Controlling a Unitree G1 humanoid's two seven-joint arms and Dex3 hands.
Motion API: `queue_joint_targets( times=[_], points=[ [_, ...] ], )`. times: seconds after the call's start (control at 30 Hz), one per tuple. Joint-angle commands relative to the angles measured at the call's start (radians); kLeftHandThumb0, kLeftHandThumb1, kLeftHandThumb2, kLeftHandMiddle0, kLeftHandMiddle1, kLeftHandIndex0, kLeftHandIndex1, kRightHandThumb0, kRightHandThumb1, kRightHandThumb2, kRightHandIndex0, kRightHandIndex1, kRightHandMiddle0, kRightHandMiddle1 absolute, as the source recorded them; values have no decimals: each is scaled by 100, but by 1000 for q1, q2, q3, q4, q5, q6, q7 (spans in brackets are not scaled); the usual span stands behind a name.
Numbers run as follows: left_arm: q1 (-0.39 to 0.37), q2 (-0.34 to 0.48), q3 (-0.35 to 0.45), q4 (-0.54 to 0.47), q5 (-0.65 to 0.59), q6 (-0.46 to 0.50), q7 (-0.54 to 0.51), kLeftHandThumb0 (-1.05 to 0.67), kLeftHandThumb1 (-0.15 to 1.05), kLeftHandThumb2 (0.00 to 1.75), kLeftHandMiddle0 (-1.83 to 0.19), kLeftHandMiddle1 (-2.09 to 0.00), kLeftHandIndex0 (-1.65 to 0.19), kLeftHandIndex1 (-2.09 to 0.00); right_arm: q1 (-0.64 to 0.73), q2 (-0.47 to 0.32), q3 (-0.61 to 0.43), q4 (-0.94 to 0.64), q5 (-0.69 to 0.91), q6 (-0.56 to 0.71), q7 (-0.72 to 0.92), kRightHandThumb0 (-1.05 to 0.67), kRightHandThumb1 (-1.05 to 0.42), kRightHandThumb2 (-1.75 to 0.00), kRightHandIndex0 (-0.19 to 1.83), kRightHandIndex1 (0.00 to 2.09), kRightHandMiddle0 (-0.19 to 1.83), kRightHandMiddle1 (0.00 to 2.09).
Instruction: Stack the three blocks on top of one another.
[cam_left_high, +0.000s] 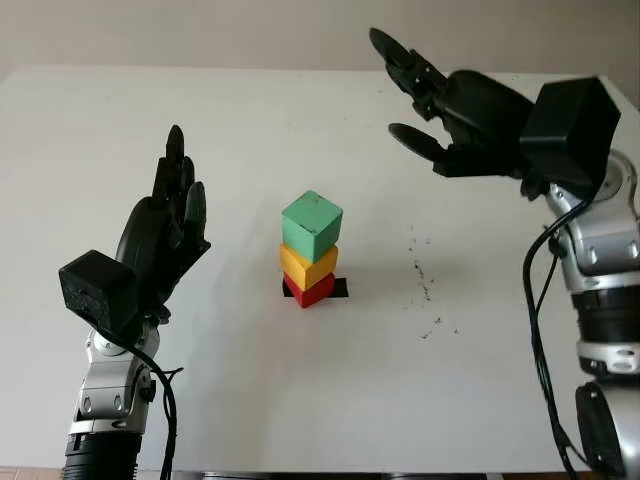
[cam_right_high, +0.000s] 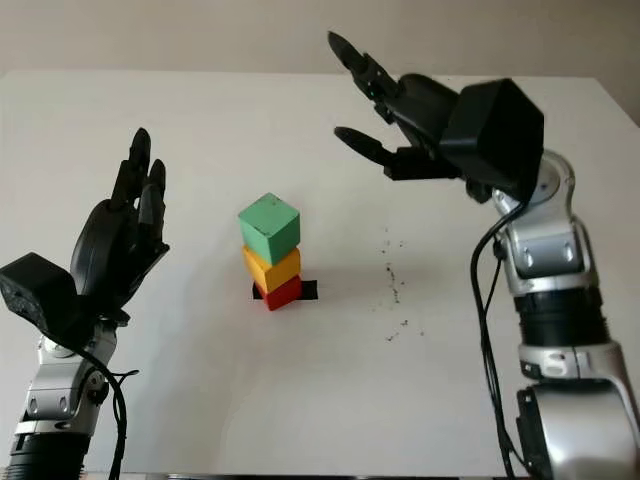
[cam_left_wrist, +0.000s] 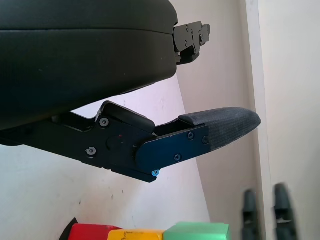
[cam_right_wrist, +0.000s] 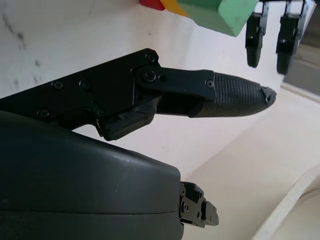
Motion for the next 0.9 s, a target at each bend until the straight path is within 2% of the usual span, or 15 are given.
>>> queue_joint_targets(
  times=[0.0, 0.23, 0.4, 0.67, 0.87],
  points=[
    [7, -7, 5, 2, -10, -14, -2, -84, 105, 72, 19, 0, 19, 0, 41, 51, -44, -23, 51, 44, -51, -80, -105, -64, -19, 0, -19, 0],
    [6, -17, 5, -1, -17, -25, 3, -84, 105, 71, 19, 0, 19, 0, 155, 177, -88, -32, 132, 59, -193, -75, -105, -65, -19, 0, -19, 0],
    [11, -31, 10, 9, -21, -43, 10, -86, 105, 70, 19, 0, 19, 0, 237, 297, -110, -23, 169, -36, -301, -78, -105, -68, -19, 0, -19, 0],
    [20, -38, 12, 11, -27, -55, 1, -84, 105, 71, 19, 0, 19, 0, 294, 359, -101, -68, 183, -96, -358, -79, -105, -73, -19, 0, -19, 0],
    [34, -32, 10, 0, -29, -65, -11, -83, 105, 72, 19, 0, 19, 0, 334, 404, -80, -119, 154, -82, -440, -74, -105, -72, -19, 0, -19, 0]
  ],
)
